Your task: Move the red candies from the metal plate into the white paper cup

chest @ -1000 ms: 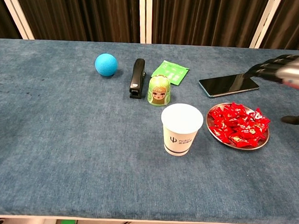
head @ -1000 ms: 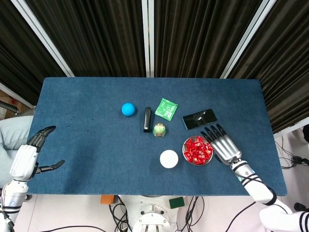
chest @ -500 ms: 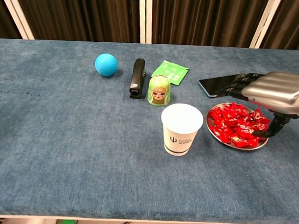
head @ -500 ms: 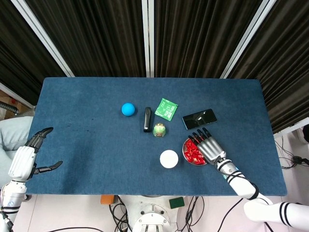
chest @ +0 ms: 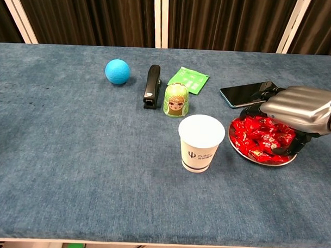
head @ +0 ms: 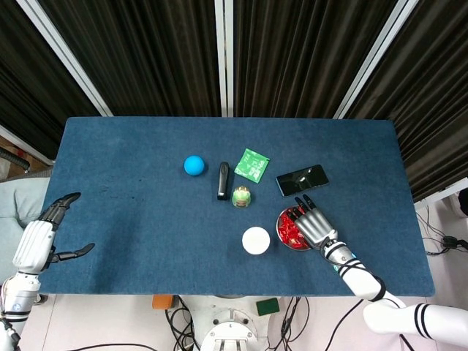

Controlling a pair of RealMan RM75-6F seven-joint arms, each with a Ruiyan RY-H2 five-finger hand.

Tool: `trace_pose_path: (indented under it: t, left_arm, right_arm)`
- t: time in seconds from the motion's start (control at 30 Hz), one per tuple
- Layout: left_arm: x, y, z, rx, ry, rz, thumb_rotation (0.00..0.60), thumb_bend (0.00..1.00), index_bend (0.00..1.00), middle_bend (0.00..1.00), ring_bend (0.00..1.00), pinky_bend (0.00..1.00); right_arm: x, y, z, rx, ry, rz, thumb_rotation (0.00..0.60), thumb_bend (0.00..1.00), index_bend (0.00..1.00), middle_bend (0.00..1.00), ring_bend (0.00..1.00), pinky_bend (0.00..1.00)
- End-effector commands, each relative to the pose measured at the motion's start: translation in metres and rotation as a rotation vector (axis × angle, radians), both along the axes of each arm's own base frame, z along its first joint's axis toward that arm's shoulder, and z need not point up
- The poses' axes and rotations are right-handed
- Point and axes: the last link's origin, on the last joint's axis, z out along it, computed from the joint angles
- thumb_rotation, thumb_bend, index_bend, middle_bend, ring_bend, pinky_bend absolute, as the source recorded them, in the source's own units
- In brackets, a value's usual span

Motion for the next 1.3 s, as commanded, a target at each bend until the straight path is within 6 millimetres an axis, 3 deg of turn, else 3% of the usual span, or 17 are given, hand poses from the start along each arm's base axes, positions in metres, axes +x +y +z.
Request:
trace_pose_path:
  t: [0.03,0.63,1.3]
  left_arm:
    - [-0.0002,0.0001,-0.0008,-0.003,0.0,0.0,0.6,0.09,0.1,0.12,0.12,0.24]
    - [-0.0016,0.0015,-0.0037,-0.017,0.004,0.008,0.6,0.09,0.1,0.12,0.12,0.24]
    - [-0.0025,0.0027,-0.0042,-0.022,0.004,0.012,0.6,0.09,0.1,0.12,0.12,0.24]
  right_arm:
    - [0.0001,0.0002,-0.001,-0.001,-0.002,0.002,0.6,0.29,0.25,0.21,0.0,0.0]
    - [-0.0015,-0.0015,-0.0069,-0.014,-0.008,0.016,0.6,0.31,0.42,0.32,0.0,0.0]
    - [-0.0015,-0.004,-0.0102,-0.035,-0.038,0.046,0.6,0.44,0.6,0.48,0.0,0.0]
